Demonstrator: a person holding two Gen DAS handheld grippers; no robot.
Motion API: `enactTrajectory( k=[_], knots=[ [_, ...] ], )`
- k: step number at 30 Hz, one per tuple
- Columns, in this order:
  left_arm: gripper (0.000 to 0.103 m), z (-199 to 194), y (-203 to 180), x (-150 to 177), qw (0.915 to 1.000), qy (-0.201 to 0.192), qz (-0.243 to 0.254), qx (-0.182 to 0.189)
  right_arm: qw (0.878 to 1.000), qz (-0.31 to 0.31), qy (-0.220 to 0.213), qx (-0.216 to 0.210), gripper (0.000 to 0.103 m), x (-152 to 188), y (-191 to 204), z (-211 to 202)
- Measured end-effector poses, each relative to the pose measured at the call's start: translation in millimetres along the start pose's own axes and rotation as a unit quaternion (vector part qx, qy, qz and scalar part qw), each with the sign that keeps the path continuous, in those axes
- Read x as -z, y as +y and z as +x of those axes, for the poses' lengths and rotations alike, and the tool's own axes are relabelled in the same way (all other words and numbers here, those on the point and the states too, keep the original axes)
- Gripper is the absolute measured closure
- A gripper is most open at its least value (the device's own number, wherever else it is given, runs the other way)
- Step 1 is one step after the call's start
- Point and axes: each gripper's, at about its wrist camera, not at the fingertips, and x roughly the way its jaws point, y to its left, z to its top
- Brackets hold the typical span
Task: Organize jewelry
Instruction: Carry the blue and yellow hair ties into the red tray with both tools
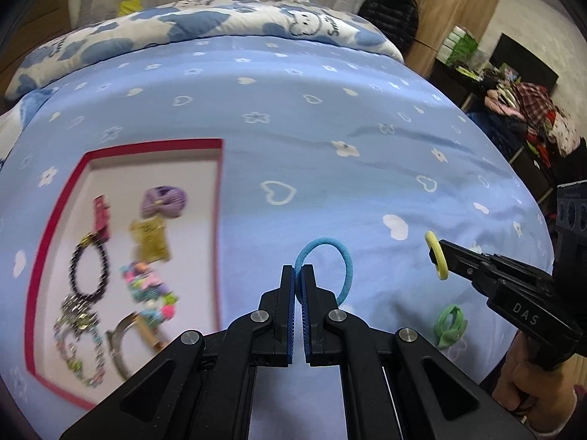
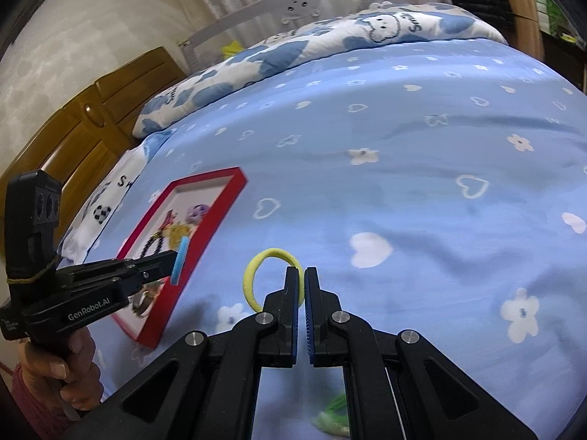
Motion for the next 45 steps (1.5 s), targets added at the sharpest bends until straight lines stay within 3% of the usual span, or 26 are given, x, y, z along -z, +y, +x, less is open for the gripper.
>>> enactTrajectory(
  k=[15,27,36,45],
  knots=[
    [0.101,-69.6,60.8,46.3,0.9964,-0.026,-0.074,-0.033,0.996,-0.065,0.02,-0.05,0.1,7.9,71.1,16.4],
    [0.101,-98.5,103.6,65.1,0.9895,-0.043,-0.12,-0.068,0.989,-0.112,0.035,-0.085,0.1,8.0,124.3,37.6],
    [0.101,-95.6,120.8,66.0,0.9865,-0.038,-0.136,-0.083,0.986,-0.134,0.048,-0.092,0.1,5.2,151.1,62.5],
    [0.101,-65.7,137.2,46.3,0.986,-0.018,-0.138,-0.092,0.985,-0.141,0.062,-0.083,0.1,-2.7,160.8,89.4]
  ],
)
